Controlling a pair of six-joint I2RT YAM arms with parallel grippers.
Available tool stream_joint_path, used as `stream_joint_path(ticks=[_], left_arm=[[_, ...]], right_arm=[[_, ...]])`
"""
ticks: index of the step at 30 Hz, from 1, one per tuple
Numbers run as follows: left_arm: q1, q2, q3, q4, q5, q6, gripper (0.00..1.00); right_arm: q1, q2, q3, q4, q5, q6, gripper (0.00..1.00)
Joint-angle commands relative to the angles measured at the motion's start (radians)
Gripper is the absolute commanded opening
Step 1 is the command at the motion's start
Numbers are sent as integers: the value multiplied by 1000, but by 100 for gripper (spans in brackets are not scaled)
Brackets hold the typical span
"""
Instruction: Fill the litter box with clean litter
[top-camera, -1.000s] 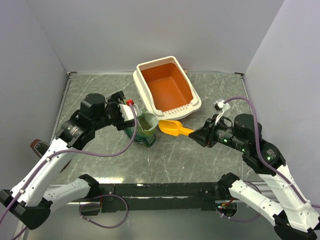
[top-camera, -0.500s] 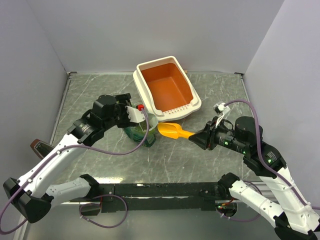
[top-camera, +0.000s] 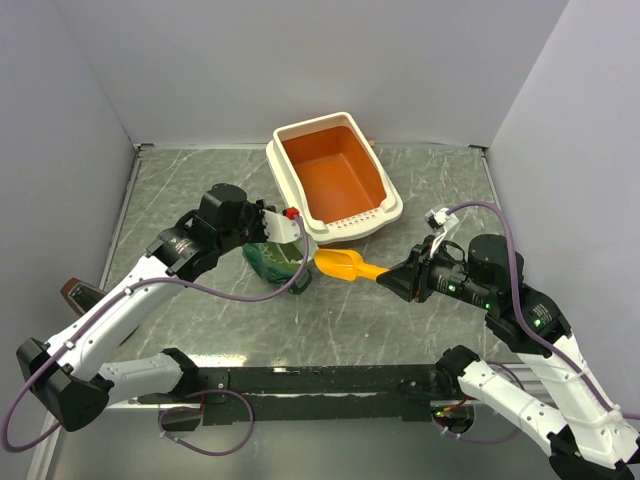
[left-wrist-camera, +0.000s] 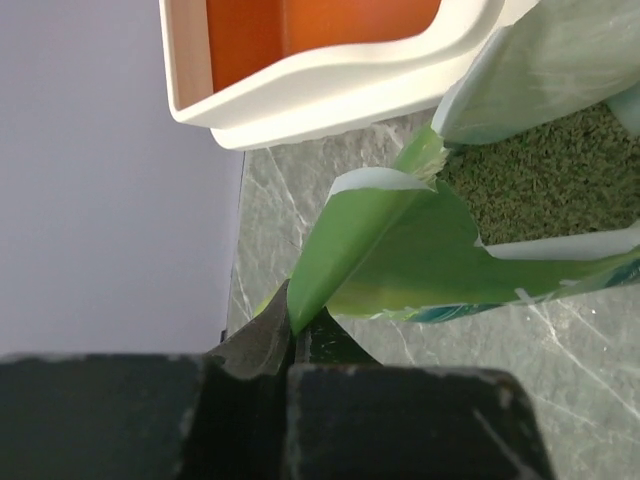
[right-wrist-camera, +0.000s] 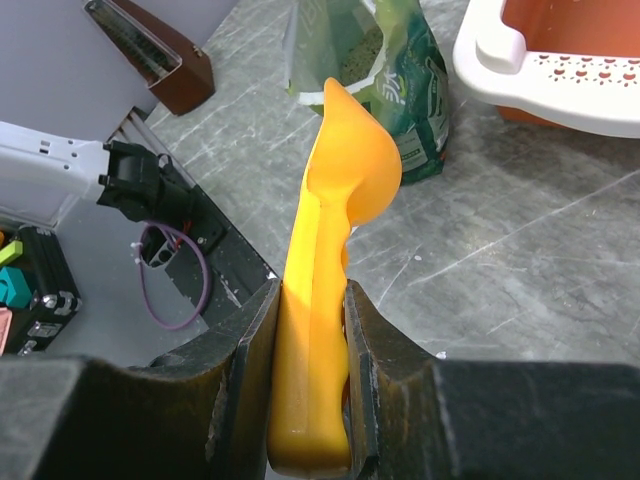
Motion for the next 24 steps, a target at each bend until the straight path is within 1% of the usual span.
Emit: stream_joint_path(ticks=[1,3,5,11,13,16,19,24], left_arm=[[-30,-12,79,-55,-55,-61,1],[-51,-15,106,-80,-109,-118,1],[-90,-9,154,-129,-184,-213,1],[-258,19,283,-253,-382,-495,1],[-327,40,321,-291,-437,-556,1],[-374,88,359,-372,-479,-622,1],[-398,100,311,-391,-497,-635,1],[-401,-9,157,-293,-490,-619,1]], right_arm=[[5,-24,28,27,9,8,0],[5,-15,45,22,10,11,0],[5,-1,67,19,1,16,0],[7,70,177,-19,-25,10,0],[5,97,217,-42,-35,4,0],[7,142,266,-83,-48,-7,0],[5,173,295,-109,-23,-22,0],[5,220,303,-111,-26,-35,0]])
